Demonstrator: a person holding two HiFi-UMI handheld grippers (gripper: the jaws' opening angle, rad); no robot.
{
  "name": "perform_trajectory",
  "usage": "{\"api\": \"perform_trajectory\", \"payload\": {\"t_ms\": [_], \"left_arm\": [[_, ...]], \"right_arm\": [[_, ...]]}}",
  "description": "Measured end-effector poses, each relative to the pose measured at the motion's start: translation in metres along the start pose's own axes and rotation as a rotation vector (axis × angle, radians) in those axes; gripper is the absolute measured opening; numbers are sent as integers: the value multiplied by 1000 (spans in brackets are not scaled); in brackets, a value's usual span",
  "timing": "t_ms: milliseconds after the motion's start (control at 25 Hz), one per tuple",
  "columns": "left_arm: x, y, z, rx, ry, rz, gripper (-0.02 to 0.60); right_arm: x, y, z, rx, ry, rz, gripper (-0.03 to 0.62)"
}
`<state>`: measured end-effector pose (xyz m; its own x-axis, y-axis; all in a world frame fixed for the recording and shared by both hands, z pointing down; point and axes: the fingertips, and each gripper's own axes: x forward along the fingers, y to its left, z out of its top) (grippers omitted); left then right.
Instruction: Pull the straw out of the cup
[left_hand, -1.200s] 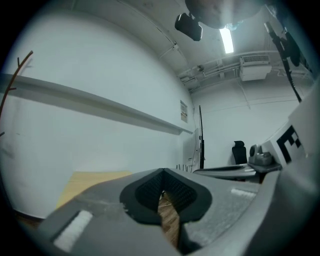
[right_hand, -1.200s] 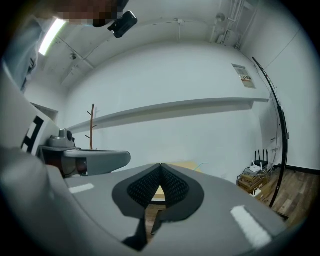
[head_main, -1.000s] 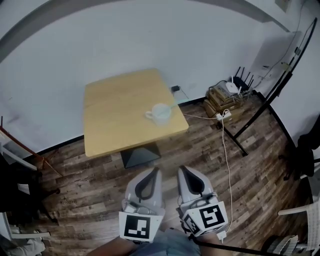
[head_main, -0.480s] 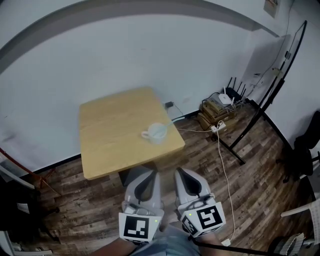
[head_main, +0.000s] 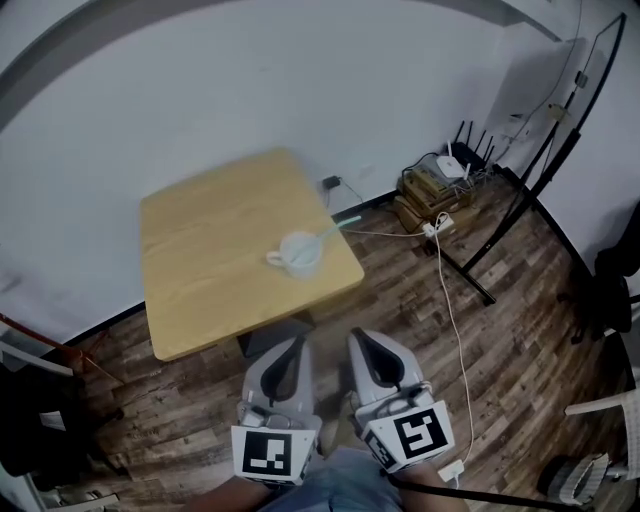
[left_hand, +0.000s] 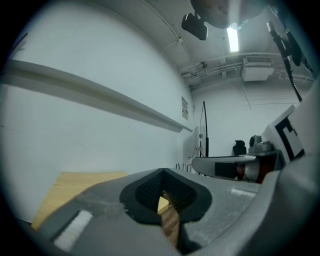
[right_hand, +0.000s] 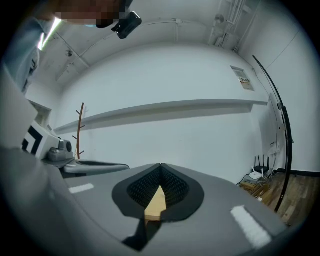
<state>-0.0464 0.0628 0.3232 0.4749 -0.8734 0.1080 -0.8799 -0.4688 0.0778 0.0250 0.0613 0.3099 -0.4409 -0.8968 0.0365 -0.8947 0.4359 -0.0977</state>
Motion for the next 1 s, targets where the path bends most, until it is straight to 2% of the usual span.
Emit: {"api": "perform_trajectory", "payload": {"t_ms": [200, 440, 800, 1000], "left_arm": [[49, 9, -8, -15, 44, 46, 8], [114, 28, -9, -34, 73, 135, 8], [178, 53, 20, 4, 40, 247, 8], [196, 62, 40, 21, -20, 308, 8]], "right_arm": [[38, -37, -8, 39, 31, 47, 8], [98, -79, -8, 44, 49, 154, 8], [166, -105, 19, -13, 37, 336, 8], [189, -113, 34, -32, 17, 410, 8]]}}
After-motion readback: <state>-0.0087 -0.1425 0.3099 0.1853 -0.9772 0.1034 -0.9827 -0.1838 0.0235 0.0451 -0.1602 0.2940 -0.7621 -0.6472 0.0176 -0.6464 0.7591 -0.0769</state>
